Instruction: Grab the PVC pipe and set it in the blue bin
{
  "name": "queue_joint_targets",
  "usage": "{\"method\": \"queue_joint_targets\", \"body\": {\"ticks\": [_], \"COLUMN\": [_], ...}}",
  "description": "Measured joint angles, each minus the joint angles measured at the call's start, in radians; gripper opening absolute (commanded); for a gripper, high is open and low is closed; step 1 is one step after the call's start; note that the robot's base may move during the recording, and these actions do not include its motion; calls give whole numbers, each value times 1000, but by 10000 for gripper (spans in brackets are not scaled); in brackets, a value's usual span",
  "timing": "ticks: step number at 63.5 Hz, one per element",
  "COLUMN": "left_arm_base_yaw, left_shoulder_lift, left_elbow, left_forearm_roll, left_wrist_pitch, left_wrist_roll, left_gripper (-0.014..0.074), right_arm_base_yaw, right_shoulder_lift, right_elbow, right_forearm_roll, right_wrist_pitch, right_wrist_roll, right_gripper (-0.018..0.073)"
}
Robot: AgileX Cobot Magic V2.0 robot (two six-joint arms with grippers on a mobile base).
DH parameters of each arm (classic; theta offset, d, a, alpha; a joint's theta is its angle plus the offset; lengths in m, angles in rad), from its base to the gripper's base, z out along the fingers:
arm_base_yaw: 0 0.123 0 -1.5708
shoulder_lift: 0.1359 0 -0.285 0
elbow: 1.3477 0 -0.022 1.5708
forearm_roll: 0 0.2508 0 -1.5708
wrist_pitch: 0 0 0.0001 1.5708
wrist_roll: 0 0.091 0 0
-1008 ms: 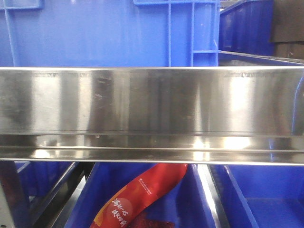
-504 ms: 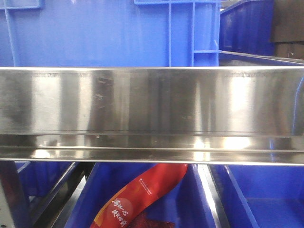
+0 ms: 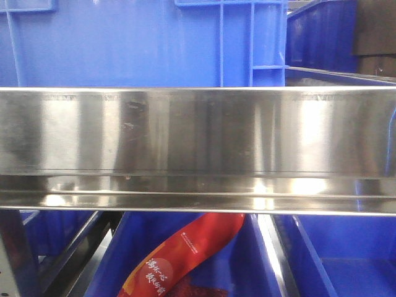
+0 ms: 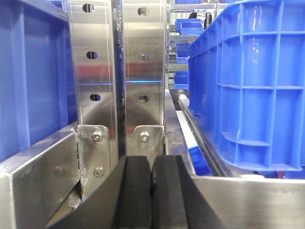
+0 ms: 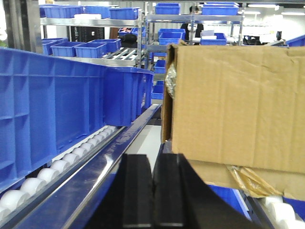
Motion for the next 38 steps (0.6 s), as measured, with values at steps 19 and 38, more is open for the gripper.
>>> {"method": "queue_joint_targets", "body": {"ticks": [19,38], "left_arm_base_yaw": [0,0], "left_shoulder_lift": [0,0], "left_elbow": [0,0], "left_forearm_roll": [0,0], "left_wrist_pitch": [0,0], "left_wrist_roll": [0,0], "left_gripper": [-111,-111], "right_arm_base_yaw": [0,0], "right_shoulder_lift": [0,0], "right_elbow": [47,90], "right_forearm_roll": [-143,-312], "right_wrist_pitch": [-77,-109], "right_wrist_roll": [181,327], "right_gripper": [-154,-154]}}
